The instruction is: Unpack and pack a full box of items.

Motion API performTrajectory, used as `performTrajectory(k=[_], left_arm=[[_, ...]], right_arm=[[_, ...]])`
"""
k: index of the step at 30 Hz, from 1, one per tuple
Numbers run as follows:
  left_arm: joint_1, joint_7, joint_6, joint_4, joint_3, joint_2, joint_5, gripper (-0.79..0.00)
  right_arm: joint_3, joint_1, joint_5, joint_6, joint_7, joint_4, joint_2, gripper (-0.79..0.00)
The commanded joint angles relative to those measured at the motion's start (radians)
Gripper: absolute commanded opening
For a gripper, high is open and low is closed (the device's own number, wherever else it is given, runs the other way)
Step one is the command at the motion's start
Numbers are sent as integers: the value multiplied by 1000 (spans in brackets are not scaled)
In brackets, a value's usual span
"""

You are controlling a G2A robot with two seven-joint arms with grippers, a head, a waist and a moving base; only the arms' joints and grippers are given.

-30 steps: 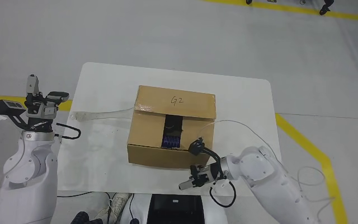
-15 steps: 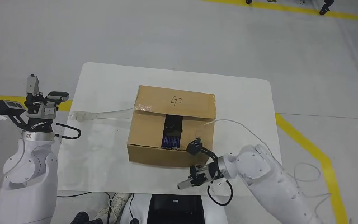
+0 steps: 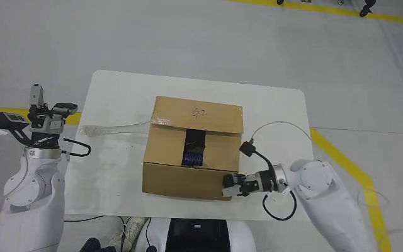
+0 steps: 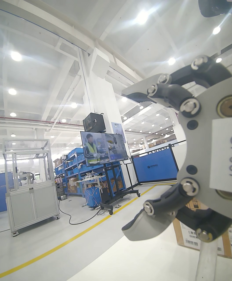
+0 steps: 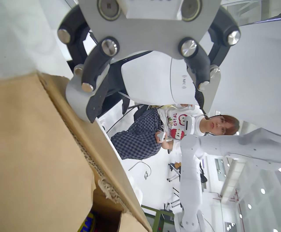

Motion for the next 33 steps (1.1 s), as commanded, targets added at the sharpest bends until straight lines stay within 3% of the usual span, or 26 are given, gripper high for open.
performTrajectory(k=[1,8,18,24,28,33], left_arm=[[0,0,0,0,0,0,0,0],[0,0,0,0,0,0,0,0],[0,0,0,0,0,0,0,0],[0,0,0,0,0,0,0,0],[0,0,0,0,0,0,0,0],[0,0,0,0,0,0,0,0]], right_arm=[[34,-13,22,-1,-12,-3,6,0],[141,-71,86,-5,-78,-13,22,0],[258,-97,335,1,-96,82,33,0],[336,-115,360,-9,-133,131,41,0],[358,-130,341,-5,-192,133,43,0],[351,-117,438,-1,-208,179,38,0]])
